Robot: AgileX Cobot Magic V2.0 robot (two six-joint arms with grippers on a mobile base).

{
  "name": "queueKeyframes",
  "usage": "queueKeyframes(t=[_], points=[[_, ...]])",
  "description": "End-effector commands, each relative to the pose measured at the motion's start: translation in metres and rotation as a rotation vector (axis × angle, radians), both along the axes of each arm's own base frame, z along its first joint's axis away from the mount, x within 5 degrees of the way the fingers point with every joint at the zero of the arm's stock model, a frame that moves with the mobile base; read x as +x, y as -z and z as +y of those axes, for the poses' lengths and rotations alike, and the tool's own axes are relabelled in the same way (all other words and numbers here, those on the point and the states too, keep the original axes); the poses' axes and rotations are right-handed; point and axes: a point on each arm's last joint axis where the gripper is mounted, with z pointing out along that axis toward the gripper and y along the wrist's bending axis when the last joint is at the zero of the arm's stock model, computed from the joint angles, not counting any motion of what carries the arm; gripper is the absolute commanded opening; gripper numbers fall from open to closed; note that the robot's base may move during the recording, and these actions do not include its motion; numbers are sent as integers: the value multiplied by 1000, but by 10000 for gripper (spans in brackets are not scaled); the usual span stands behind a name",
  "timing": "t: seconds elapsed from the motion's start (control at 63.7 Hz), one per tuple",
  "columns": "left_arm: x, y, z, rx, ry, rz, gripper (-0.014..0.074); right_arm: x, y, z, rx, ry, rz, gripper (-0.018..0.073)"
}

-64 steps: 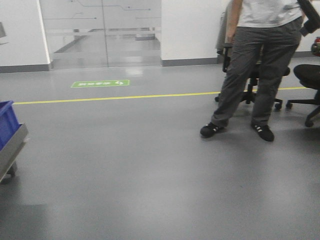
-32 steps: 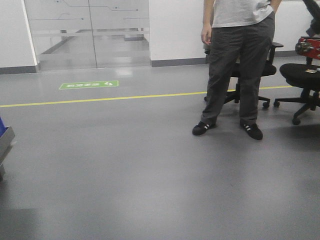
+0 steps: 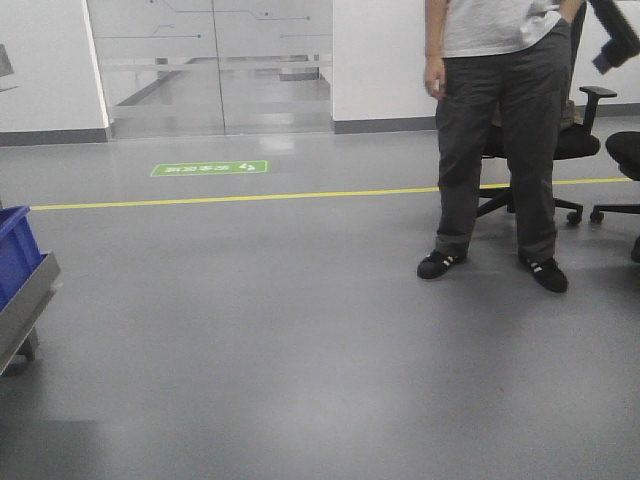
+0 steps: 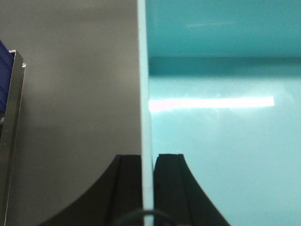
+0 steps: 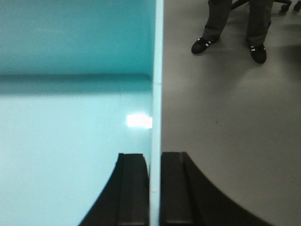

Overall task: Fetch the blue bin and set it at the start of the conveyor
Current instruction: 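Hold the bin in both grippers while the base drives across the floor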

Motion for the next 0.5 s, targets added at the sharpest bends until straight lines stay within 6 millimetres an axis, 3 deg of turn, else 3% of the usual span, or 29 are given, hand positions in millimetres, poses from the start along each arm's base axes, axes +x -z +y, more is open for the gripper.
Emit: queueKeyframes(t=[0.0,0.487], points=[[-3,-8,0,-3,13,-53,-111,-4,-12,-2,10,-9,-73,-165],[-3,-8,0,-3,13,-53,-111,-4,-12,-2,10,-9,-73,-165]])
